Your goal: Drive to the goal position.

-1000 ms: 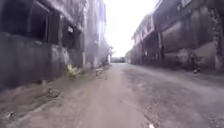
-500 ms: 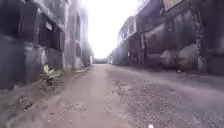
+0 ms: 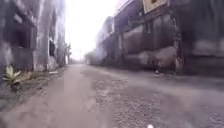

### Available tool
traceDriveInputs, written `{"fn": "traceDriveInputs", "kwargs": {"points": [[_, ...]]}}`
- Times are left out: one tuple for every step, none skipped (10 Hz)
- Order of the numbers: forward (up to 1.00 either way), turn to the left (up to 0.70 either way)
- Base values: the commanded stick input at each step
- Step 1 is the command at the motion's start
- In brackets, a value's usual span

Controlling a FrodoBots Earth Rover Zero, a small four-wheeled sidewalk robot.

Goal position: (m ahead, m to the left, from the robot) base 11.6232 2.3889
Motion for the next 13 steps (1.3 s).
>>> {"fn": "traceDriveInputs", "kwargs": {"points": [[0.5,0.44],[0.5,0.25],[0.5,0.0],[0.5,0.0],[0.5,0.0],[0.5,0.0],[0.5,0.26],[0.5,0.5],[0.5,0.5],[0.5,0.27],[0.5,0.0],[0.5,0.0],[0.5,0.04]]}}
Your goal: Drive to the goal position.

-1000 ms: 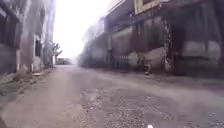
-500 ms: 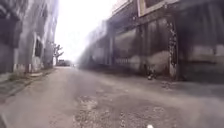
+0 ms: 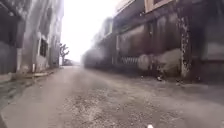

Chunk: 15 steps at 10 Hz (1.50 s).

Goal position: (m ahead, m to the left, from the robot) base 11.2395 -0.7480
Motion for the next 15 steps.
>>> {"fn": "traceDriveInputs", "kwargs": {"points": [[0.5,0.13],[0.5,0.5],[0.5,0.46],[0.5,0.14],[0.5,0.0],[0.5,0.0],[0.5,0.0],[0.5,0.0],[0.5,0.0],[0.5,0.0],[0.5,0.0],[0.5,0.0],[0.5,0.0],[0.5,0.0],[0.5,0.0]]}}
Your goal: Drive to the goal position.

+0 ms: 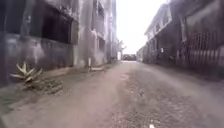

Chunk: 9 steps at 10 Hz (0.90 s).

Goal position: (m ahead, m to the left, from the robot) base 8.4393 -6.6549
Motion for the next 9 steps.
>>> {"fn": "traceDriveInputs", "kwargs": {"points": [[0.5,0.0],[0.5,0.0],[0.5,0.0],[0.5,0.0],[0.5,0.0],[0.5,0.0],[0.5,0.0],[0.5,0.0],[0.5,0.0]]}}
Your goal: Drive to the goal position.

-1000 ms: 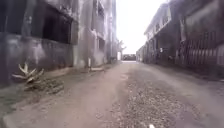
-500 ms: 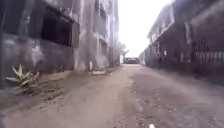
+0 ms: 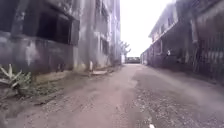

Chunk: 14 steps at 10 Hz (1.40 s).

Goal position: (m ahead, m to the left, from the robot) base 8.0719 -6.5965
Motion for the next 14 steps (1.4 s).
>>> {"fn": "traceDriveInputs", "kwargs": {"points": [[0.5,0.0],[0.5,0.0],[0.5,-0.38],[0.5,-0.16],[0.5,-0.06],[0.5,0.0],[0.5,0.0],[0.5,0.0],[0.5,0.0],[0.5,0.0],[0.5,0.0],[0.5,0.0],[0.5,0.0],[0.5,0.0]]}}
